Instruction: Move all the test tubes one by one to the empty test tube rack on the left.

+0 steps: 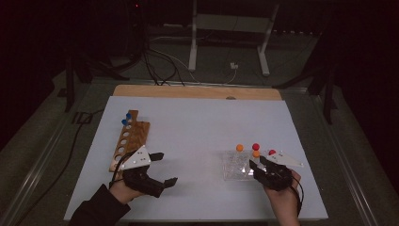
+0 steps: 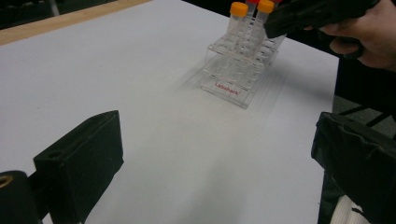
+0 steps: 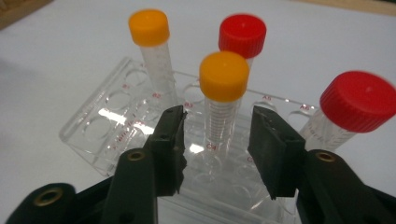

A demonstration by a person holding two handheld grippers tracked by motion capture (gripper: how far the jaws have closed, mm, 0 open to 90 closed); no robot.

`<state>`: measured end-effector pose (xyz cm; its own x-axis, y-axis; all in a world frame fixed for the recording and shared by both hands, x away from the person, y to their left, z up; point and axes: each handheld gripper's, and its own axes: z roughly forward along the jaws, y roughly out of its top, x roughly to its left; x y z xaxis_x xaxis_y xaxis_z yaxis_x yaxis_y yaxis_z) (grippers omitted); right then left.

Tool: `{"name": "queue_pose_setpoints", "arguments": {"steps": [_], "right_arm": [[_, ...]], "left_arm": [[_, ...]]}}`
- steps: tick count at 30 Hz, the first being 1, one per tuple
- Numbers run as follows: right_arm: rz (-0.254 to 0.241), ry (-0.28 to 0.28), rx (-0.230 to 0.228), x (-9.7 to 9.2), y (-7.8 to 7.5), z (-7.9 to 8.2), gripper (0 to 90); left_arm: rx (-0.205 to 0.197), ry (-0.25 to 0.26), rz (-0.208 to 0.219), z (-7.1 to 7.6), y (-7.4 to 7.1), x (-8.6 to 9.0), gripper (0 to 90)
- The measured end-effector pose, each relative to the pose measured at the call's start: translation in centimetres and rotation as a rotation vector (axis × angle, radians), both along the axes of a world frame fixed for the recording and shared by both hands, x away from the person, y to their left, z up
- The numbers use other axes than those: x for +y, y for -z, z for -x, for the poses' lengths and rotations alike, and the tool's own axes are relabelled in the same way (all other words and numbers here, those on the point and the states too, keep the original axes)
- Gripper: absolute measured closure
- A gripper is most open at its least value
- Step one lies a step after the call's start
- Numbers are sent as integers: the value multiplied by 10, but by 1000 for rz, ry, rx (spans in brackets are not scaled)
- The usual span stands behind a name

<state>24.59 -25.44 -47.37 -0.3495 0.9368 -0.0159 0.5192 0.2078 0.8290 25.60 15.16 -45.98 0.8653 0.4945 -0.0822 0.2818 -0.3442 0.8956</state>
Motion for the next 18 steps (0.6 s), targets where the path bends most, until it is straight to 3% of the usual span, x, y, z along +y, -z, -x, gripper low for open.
{"name": "queue_pose_setpoints", "arguments": {"steps": [7,18], "right_arm": [[2,1,24,1,3,-7,622],[33,-13,24,2,3,-9,746]], "left_arm": [[6,9,1,0,0,0,31],[6,5,-1,-1,1,0,31]]}}
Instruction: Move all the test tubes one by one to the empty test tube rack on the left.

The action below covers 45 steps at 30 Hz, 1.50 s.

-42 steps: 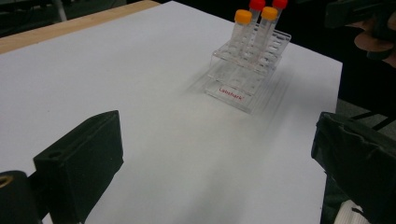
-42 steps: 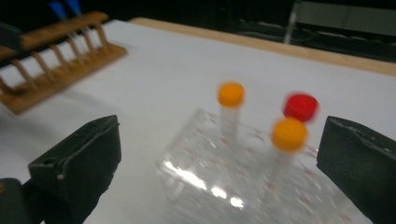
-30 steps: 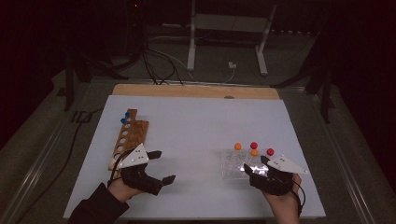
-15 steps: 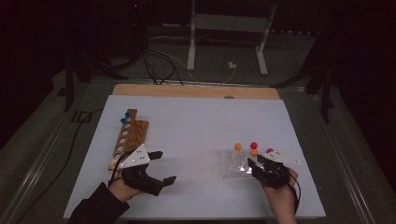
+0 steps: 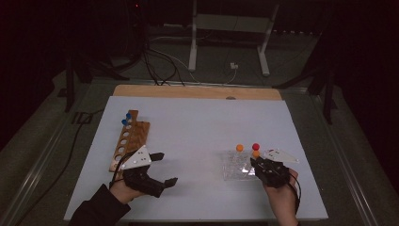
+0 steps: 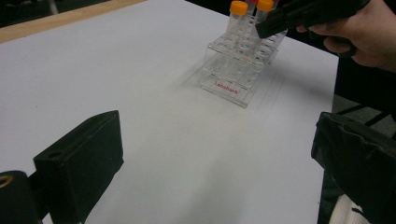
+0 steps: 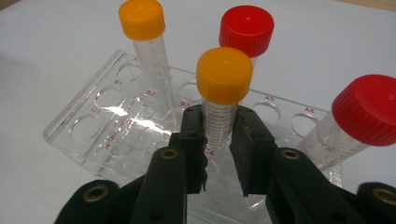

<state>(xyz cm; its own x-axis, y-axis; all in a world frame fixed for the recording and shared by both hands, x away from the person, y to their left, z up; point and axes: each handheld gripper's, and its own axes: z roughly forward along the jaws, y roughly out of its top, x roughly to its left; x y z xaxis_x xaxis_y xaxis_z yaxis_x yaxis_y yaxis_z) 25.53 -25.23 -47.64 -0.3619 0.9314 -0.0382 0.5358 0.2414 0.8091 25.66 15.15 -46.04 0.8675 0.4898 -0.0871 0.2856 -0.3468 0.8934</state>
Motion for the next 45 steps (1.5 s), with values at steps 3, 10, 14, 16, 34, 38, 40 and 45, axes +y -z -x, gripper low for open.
{"name": "queue_pose_setpoints", "arguments": {"steps": [3,10,14,16,34,38,40,45], "right_arm": [[-13,0,8,-2,-1,0,748],[-4,-8,-34,-1,-12,6,749],[-9,-10,-69,-1,-21,10,749],[-10,-11,-91,-1,-26,12,749],[-63,-176,-182,29,-63,38,749],[-75,-245,-164,45,-61,41,749],[-75,-272,-150,52,-58,41,749],[-80,-333,-107,67,-49,40,749]], "left_arm": [[1,0,5,0,0,1,31],[-2,-2,5,-1,-1,1,31],[2,0,8,-1,-1,1,31],[0,-1,5,-1,-1,1,31],[-17,26,22,4,-10,-1,32],[-29,42,28,6,-16,-4,32],[-32,53,30,7,-19,-5,33],[-39,81,37,9,-25,-10,39]]}}
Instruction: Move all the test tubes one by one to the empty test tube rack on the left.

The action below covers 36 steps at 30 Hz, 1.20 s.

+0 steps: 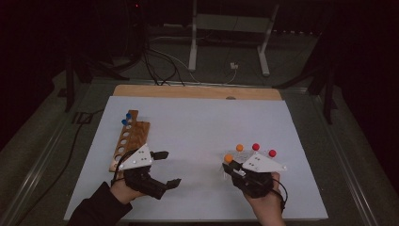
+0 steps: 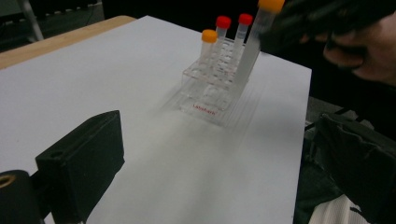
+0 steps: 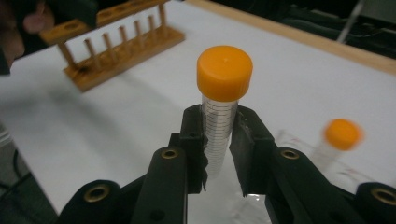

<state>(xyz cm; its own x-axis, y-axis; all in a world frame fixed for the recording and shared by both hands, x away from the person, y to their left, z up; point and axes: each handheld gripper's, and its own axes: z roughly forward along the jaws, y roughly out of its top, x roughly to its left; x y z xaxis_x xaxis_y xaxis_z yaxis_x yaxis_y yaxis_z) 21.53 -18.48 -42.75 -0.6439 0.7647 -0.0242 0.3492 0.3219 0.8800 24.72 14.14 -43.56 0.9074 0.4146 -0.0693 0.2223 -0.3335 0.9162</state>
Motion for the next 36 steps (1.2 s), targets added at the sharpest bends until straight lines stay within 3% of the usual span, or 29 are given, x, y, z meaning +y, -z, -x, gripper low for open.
{"name": "queue_pose_setpoints", "arguments": {"steps": [9,16,30,36], "right_arm": [[47,-91,54,27,19,1,749],[56,-130,80,37,26,3,749],[64,-158,83,43,28,6,749],[64,-160,85,43,27,6,749]], "left_arm": [[-31,51,29,7,-9,-13,86],[-31,78,46,6,-12,-26,206],[-21,111,32,-1,-2,-62,424],[-15,120,18,-5,4,-71,557]]}}
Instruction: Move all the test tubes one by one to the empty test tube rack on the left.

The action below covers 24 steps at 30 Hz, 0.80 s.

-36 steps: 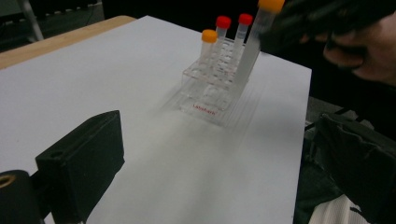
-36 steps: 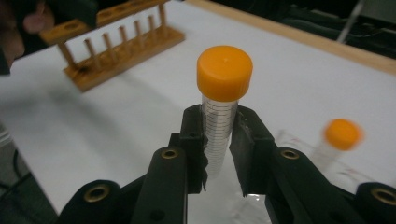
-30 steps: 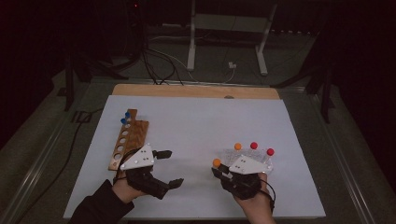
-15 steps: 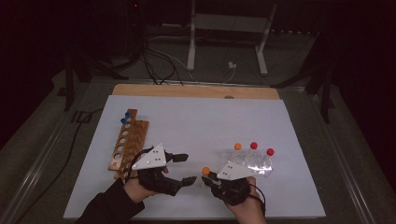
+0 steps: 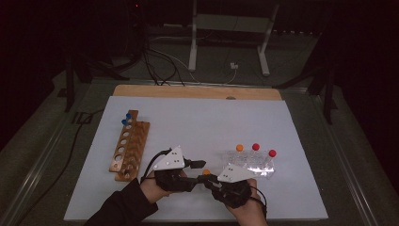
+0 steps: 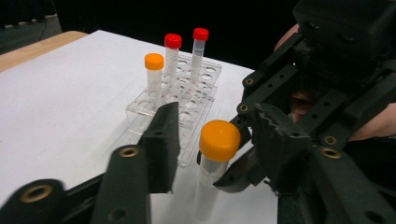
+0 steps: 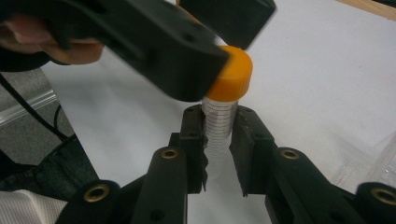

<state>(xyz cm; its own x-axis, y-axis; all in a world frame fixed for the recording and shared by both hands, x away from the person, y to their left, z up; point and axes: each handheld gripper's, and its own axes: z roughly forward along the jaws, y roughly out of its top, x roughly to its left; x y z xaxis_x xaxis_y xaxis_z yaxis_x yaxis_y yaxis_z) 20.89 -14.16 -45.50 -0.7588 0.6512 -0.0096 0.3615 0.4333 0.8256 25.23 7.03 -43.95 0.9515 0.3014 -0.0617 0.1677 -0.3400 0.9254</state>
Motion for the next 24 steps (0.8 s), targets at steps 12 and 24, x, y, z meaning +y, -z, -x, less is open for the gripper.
{"name": "queue_pose_setpoints", "arguments": {"steps": [12,24], "right_arm": [[-12,7,-5,-1,0,0,747],[-62,36,-53,-11,-6,1,553]], "left_arm": [[-16,19,-18,-1,2,-4,715],[-37,-48,-9,-8,-8,12,720]]}}
